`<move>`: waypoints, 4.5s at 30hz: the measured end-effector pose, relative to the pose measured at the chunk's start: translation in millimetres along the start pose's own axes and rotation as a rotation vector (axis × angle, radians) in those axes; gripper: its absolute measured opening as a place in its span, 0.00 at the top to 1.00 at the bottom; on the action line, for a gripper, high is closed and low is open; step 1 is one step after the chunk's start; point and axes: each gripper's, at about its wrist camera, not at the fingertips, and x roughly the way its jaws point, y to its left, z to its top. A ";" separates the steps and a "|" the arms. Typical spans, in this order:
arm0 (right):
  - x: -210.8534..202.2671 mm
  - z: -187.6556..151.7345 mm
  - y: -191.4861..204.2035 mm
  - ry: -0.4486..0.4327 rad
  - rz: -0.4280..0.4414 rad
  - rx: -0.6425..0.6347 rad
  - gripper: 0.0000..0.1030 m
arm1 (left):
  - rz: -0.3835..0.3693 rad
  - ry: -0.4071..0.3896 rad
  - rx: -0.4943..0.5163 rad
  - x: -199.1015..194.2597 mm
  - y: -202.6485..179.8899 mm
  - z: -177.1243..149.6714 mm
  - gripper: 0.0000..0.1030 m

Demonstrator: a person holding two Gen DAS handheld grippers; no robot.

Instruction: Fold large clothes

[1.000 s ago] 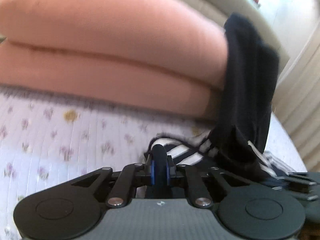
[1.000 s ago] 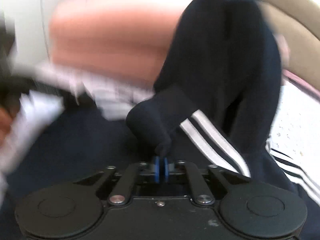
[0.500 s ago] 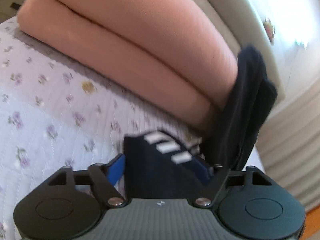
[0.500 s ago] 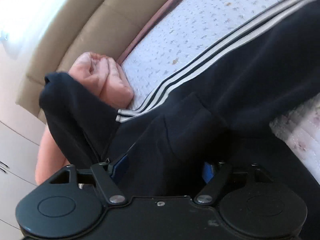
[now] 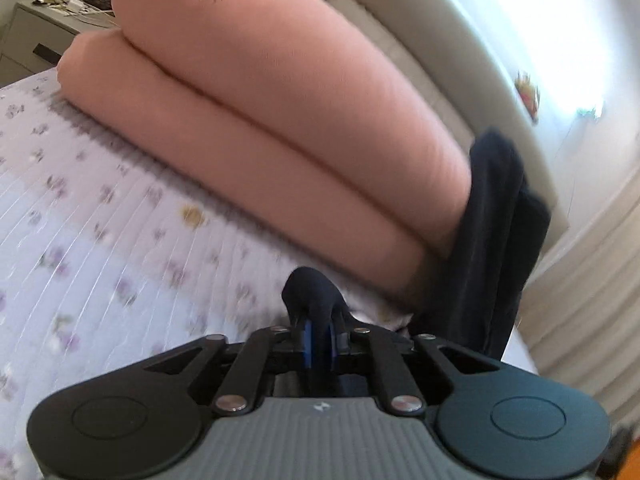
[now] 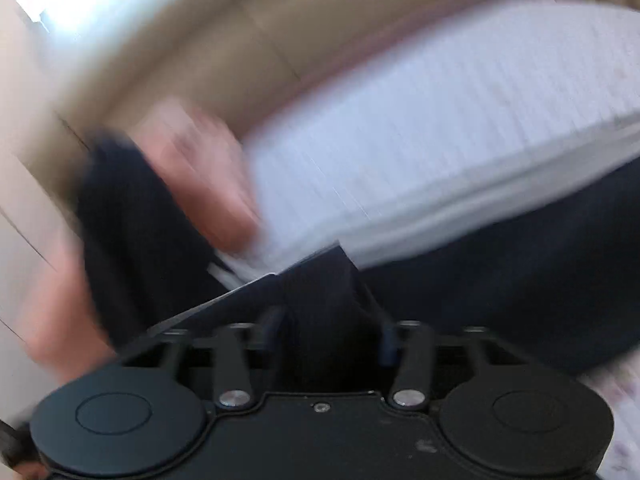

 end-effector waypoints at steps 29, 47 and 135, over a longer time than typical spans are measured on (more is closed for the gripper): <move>-15.8 -1.0 -7.4 0.051 0.028 0.002 0.93 | -0.065 0.406 -0.060 -64.4 5.1 -52.6 0.83; -49.8 15.7 -29.9 0.084 0.000 0.030 0.12 | 0.102 0.474 0.071 -96.4 -57.6 -54.8 0.27; -11.7 -126.6 248.3 0.168 0.461 -0.686 0.25 | 0.155 0.149 -0.126 -155.5 -72.8 -46.0 0.25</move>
